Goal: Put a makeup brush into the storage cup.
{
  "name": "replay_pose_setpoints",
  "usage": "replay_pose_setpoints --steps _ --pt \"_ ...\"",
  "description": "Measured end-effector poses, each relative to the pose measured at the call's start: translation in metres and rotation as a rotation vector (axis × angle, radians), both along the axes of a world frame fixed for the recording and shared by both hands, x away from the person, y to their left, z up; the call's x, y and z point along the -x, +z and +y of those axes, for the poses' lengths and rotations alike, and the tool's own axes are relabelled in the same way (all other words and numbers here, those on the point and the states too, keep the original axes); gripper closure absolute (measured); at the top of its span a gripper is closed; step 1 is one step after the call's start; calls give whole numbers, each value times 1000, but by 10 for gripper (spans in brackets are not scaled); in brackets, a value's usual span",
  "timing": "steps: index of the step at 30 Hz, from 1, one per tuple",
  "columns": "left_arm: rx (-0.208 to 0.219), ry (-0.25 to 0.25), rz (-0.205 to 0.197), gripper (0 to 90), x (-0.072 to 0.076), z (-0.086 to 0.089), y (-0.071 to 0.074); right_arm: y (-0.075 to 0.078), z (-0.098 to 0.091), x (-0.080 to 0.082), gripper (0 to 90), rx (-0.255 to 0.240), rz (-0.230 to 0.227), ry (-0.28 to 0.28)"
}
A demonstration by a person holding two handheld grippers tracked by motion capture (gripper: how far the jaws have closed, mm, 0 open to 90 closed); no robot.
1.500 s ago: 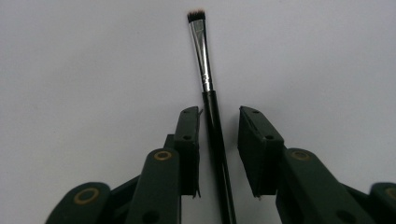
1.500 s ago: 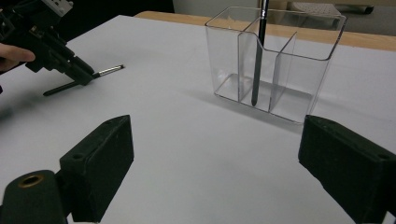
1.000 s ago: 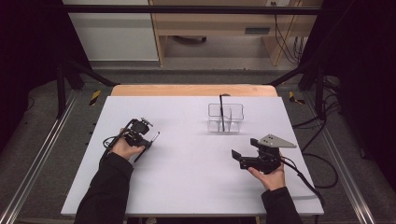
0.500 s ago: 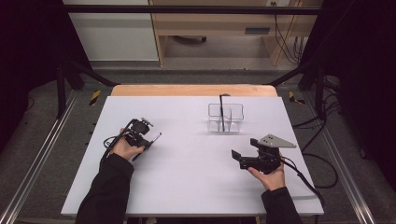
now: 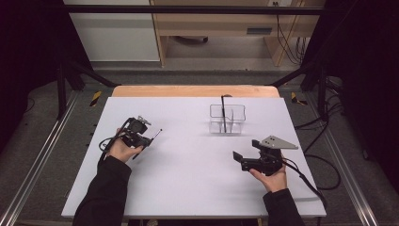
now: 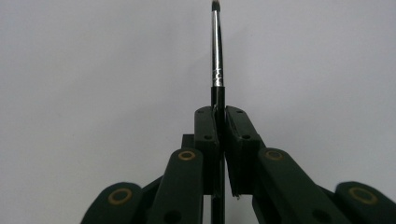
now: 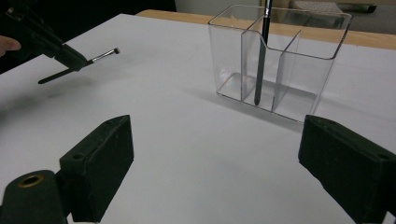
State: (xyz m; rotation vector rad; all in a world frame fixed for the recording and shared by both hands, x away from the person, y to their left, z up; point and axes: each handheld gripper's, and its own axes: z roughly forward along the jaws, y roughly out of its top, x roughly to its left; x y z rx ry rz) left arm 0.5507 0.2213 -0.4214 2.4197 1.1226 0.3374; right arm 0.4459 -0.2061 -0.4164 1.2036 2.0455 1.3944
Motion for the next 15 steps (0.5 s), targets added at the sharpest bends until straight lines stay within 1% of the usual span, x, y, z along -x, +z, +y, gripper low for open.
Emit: replay_pose_setpoints --steps 5,6,8,9,11,12,13,15 --pt "25 -7 -30 832 6 0 7 0 0 0 109 0 0 0" --pt "38 -8 -53 832 10 0 10 0 0 0 109 0 0 0" --pt "48 -10 -72 832 14 -1 14 0 0 0 109 0 2 0" --pt "48 -10 -72 832 14 -1 14 0 0 0 109 0 2 0" --pt "65 -12 -94 832 18 -1 18 0 1 0 108 0 1 0" --pt "80 -11 -113 832 22 -1 21 0 1 0 109 2 0 1" --pt "80 -11 -113 832 22 -1 21 0 1 0 109 2 0 1" --pt "87 -10 -128 832 25 0 22 0 1 0 109 1 0 1"
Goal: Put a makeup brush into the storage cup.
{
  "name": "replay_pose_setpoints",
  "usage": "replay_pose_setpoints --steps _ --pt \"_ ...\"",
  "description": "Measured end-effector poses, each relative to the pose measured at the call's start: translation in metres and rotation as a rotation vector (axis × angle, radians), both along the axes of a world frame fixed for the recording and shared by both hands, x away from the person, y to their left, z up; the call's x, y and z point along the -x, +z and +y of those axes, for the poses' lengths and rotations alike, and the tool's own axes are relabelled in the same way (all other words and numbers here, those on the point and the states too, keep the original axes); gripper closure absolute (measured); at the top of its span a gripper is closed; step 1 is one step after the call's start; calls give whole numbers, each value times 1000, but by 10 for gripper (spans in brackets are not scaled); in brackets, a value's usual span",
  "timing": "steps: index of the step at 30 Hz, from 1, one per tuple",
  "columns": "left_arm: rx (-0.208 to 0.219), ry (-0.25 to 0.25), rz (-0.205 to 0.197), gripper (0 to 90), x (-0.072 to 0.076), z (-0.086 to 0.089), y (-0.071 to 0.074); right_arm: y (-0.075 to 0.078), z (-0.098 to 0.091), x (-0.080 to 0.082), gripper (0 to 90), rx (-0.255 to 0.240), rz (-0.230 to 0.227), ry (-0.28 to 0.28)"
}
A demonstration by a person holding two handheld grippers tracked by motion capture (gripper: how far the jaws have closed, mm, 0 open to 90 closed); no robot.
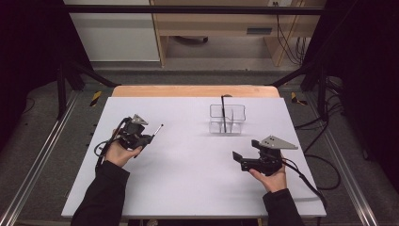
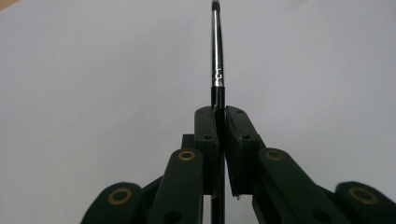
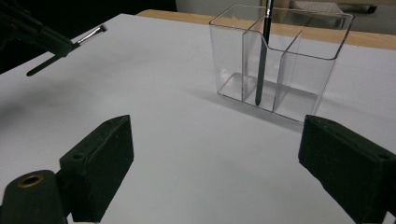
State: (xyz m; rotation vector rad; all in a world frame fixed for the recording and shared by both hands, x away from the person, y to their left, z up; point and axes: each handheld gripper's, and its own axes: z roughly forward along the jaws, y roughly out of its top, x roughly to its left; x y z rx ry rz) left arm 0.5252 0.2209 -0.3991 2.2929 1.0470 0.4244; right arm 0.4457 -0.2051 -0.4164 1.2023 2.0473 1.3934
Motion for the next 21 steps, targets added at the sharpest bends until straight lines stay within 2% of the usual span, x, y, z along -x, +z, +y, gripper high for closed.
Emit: replay_pose_setpoints --steps 1,5,6,10,21 --pt "17 7 -14 832 4 0 1 0 0 0 109 2 0 0" --pt "36 5 -39 832 10 0 2 0 0 0 109 4 -1 3" --pt "46 4 -60 832 15 -1 4 0 1 0 109 4 0 4" --pt "78 9 -100 832 24 -2 8 0 2 0 108 3 -1 5" --pt "137 7 -178 833 44 -9 14 3 4 2 108 -2 -11 11"
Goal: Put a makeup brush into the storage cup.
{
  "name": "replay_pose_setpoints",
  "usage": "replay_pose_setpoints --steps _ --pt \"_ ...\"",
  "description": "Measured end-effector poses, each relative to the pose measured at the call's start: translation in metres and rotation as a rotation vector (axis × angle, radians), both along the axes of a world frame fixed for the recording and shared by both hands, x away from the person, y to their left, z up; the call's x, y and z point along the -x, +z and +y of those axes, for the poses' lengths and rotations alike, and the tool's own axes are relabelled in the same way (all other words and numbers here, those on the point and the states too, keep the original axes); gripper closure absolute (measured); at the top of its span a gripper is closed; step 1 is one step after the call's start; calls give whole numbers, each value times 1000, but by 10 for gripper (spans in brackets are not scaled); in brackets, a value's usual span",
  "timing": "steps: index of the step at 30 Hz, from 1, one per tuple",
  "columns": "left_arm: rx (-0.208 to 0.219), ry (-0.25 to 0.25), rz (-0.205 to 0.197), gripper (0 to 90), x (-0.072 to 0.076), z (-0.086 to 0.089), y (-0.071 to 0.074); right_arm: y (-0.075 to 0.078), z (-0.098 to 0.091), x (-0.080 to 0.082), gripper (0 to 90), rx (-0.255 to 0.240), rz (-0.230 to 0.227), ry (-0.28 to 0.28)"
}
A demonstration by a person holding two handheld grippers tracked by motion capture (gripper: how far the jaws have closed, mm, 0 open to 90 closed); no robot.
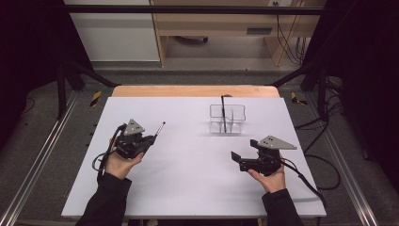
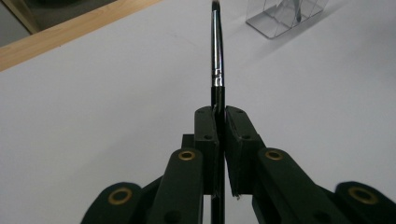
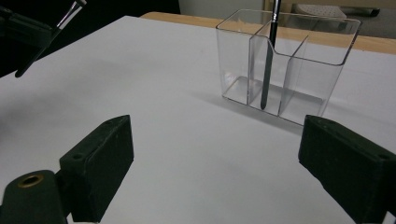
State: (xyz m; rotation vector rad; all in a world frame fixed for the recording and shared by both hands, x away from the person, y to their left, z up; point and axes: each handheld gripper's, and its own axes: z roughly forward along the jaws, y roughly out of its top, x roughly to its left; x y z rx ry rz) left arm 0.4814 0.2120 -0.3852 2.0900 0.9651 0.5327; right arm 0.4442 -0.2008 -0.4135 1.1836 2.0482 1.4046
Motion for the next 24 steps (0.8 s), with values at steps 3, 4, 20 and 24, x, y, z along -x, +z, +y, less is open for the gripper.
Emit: replay_pose_setpoints --steps 3,4,20,24 --pt "13 3 -16 833 5 -3 -1 1 0 0 108 -5 -2 -1" --pt "15 2 -20 832 6 -4 -2 1 0 0 108 -5 -4 -1" --pt "89 18 -92 832 24 -19 -2 8 3 3 105 -24 -23 9" --pt "111 28 -106 832 26 -22 -2 9 5 3 105 -29 -24 15"
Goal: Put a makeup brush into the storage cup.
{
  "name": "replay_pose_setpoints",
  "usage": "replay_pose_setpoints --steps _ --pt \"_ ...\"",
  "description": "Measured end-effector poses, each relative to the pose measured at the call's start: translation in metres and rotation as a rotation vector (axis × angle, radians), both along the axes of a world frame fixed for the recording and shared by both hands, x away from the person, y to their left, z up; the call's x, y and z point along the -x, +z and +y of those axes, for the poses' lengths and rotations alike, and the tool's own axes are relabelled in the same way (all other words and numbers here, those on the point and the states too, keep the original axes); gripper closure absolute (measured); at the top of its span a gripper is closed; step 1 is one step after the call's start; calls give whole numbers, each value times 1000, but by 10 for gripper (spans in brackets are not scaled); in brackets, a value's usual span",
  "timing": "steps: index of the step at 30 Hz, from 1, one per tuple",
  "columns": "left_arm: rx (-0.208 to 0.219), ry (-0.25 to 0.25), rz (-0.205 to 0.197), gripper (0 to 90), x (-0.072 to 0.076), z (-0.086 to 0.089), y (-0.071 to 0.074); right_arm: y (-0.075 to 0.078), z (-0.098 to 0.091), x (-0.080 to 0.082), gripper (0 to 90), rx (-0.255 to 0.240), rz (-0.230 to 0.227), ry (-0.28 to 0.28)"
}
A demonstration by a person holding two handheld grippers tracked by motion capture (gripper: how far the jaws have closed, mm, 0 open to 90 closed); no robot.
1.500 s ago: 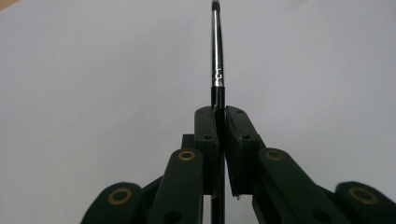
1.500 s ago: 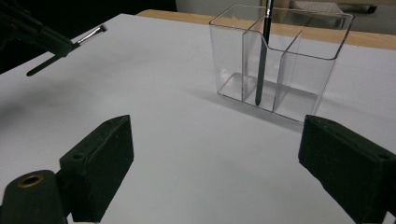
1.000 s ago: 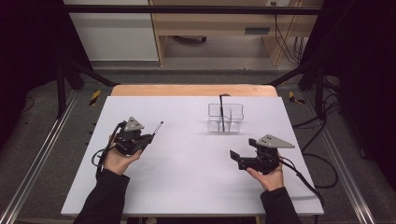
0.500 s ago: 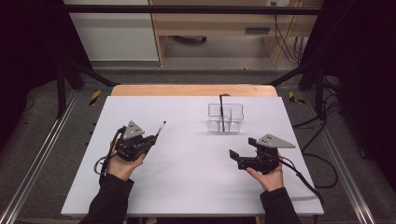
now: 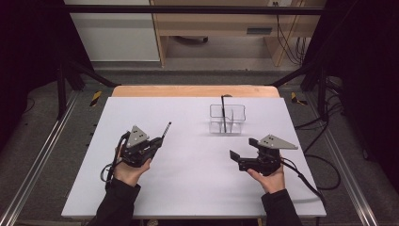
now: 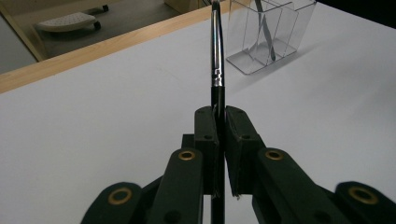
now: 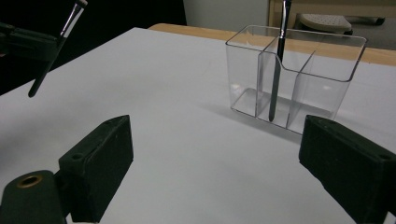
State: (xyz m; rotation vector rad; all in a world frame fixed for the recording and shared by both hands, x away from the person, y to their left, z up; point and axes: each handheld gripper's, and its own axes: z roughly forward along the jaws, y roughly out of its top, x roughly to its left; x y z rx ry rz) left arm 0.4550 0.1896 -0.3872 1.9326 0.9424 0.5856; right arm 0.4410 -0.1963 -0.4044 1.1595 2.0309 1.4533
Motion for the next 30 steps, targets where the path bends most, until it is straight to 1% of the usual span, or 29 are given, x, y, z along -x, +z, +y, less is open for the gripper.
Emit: replay_pose_setpoints --steps 2,6,7,8,10,15,17,19,22,23,24,25,28,30 --pt "7 -1 -2 832 2 -3 -1 2 2 0 106 1 -4 2" --pt "14 -5 -9 833 7 -9 -3 8 5 3 106 -16 -20 7" --pt "18 -3 -13 832 8 -10 -3 9 6 3 108 -23 -22 4" --pt "31 -2 -18 832 9 -12 -2 11 6 3 110 -25 -26 5" --pt "38 1 -21 832 10 -13 -2 12 7 4 110 -28 -28 7" --pt "58 4 -19 832 12 -19 -2 21 16 4 123 -40 -48 18" --pt "62 6 -17 832 12 -20 -2 22 17 4 124 -41 -49 20" --pt "78 4 -13 832 11 -22 -3 24 22 3 129 -50 -51 22" --pt "95 3 -22 832 13 -28 -4 26 25 1 134 -61 -54 16" --pt "95 3 -22 832 13 -28 -4 26 25 1 134 -61 -54 16" --pt "110 4 -24 832 14 -30 -5 27 27 1 135 -67 -56 15" --pt "110 4 -24 832 14 -30 -5 27 27 1 135 -67 -56 15" --pt "133 5 -28 832 16 -33 -7 30 31 -1 138 -86 -54 5" --pt "139 5 -30 832 17 -34 -7 30 32 -2 138 -92 -55 2"
